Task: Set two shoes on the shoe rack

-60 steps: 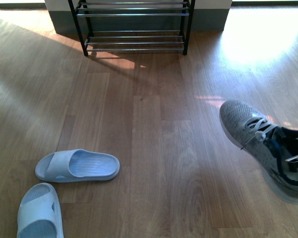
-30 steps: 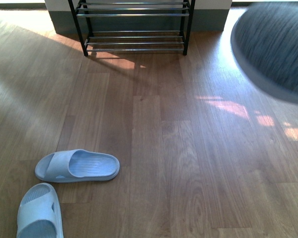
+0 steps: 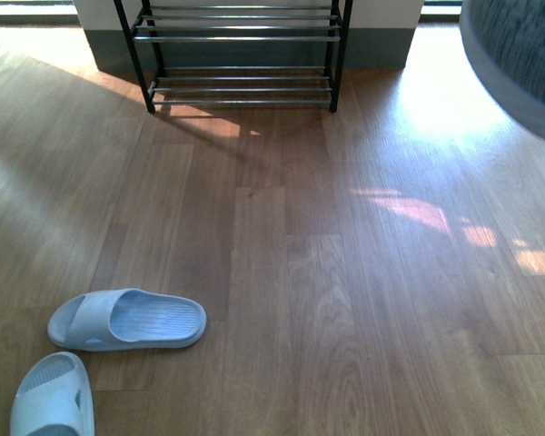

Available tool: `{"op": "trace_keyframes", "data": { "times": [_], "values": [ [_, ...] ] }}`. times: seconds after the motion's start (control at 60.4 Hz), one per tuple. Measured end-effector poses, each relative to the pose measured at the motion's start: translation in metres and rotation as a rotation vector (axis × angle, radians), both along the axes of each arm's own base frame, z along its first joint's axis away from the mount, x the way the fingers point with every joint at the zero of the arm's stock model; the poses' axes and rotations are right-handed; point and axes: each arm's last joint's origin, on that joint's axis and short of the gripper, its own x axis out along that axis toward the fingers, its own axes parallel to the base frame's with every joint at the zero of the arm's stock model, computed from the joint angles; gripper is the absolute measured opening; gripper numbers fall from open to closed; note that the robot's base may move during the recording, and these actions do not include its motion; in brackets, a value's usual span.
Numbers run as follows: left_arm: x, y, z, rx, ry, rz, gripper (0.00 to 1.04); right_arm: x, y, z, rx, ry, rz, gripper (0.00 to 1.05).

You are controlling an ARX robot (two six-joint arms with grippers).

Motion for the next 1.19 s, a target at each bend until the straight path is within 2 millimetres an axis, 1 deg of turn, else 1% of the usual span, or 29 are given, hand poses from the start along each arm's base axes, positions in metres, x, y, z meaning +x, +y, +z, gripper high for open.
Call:
{"op": "trace_keyframes", "data": {
  "times": [1.192],
  "values": [
    [0.0001, -0.0003, -0.0001, -0.004, 0.001, -0.007, 0.01, 0.0, -0.0006, -0.0003, 0.01, 0.005, -0.007, 0.01]
  ]
}}
